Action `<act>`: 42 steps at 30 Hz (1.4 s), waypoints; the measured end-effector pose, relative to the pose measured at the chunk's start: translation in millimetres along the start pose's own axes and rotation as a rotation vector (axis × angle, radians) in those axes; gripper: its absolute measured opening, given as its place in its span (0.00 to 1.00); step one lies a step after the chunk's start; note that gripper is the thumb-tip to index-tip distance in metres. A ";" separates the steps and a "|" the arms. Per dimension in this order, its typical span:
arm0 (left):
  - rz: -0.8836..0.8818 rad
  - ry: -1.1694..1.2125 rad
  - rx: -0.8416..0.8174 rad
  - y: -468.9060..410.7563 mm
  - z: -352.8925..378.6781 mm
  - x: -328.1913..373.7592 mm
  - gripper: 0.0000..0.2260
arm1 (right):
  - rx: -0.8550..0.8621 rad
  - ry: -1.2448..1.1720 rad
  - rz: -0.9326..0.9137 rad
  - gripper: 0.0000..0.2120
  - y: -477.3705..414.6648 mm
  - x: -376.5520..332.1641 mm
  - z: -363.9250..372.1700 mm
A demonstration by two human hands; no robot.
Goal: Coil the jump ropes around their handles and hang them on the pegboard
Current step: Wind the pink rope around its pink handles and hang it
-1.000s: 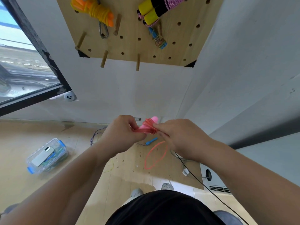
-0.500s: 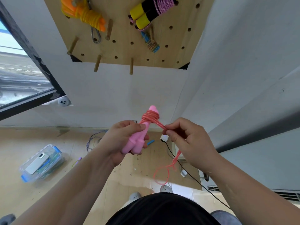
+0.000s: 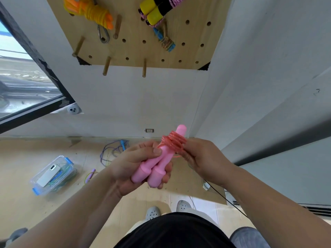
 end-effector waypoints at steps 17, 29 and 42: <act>0.045 -1.659 0.272 -36.1 49.6 -20.2 0.14 | -0.580 0.368 -0.135 0.07 -12.3 35.5 -17.0; 0.133 -0.804 0.751 -49.5 69.7 -23.4 0.13 | -0.071 0.227 -0.075 0.14 43.1 41.4 -36.3; 0.075 -0.143 0.516 -37.1 95.6 -19.2 0.18 | 0.385 -0.508 0.116 0.13 66.6 68.1 -65.3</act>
Point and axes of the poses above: each hand's wrist, its own y-axis away from the middle knuckle, its own z-axis out of the palm, x = y × z, the point moved 2 cm from there along -y, towards the middle knuckle, and after that the axes turned 10 degrees about x, right-handed, at the moved point
